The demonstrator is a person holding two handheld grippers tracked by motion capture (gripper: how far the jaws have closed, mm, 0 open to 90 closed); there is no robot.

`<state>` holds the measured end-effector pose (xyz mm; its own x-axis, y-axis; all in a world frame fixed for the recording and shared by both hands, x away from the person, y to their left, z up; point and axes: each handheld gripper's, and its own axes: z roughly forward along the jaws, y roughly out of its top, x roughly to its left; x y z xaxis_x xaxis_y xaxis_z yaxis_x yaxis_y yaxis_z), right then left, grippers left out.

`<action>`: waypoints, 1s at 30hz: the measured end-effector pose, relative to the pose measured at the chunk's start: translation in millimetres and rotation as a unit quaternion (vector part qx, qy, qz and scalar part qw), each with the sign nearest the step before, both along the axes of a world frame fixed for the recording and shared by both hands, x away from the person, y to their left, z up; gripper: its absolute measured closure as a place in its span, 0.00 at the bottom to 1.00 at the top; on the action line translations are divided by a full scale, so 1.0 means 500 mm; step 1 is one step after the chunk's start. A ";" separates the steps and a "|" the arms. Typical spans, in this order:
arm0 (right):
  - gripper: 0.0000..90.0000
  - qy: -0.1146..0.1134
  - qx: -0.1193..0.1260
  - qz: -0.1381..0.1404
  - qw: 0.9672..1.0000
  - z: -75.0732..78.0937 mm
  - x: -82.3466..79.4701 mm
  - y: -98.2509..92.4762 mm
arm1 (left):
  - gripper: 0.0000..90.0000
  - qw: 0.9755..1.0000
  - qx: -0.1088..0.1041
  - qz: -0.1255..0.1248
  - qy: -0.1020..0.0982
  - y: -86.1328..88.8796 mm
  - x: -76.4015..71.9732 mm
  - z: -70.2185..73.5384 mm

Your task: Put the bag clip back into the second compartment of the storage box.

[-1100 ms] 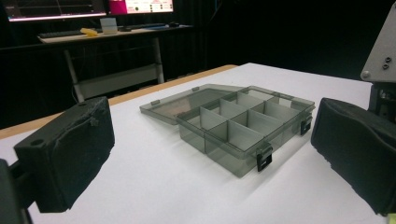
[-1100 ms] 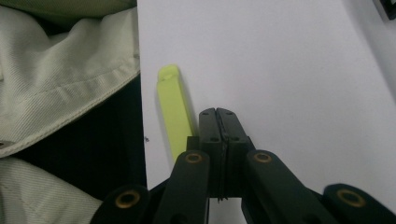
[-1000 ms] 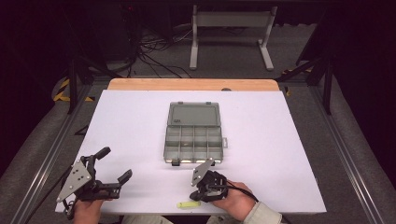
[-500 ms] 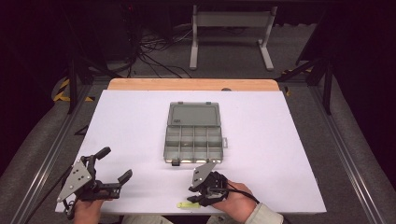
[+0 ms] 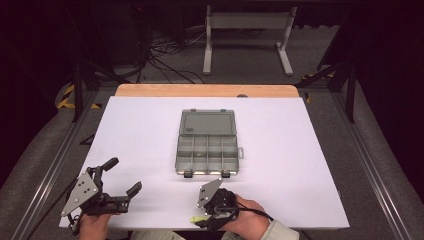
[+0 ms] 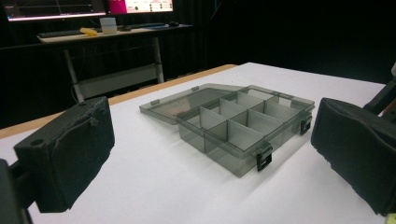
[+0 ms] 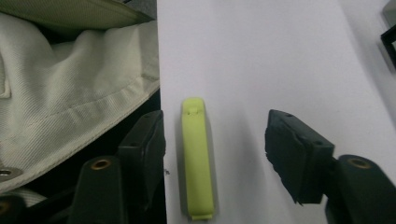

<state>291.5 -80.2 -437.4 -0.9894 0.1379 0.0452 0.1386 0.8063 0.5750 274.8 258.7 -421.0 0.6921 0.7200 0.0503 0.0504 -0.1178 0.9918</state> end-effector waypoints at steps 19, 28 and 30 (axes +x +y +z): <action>0.80 -0.011 -0.025 0.030 0.999 -0.009 -0.012 0.010 | 0.00 1.000 0.000 0.000 0.000 -0.001 0.000 0.000; 0.86 -0.014 -0.025 0.033 0.999 -0.008 -0.011 0.009 | 0.00 1.000 0.000 0.001 0.001 0.000 0.001 -0.001; 0.86 -0.014 -0.022 0.031 0.999 -0.006 -0.011 0.008 | 0.00 1.000 -0.002 0.002 0.001 -0.001 0.001 -0.001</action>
<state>286.1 -76.2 -440.5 -0.9970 0.0767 0.0133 0.0716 0.8373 0.5421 275.1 258.4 -421.4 0.6899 0.7224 0.0464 0.0523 -0.1138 0.9921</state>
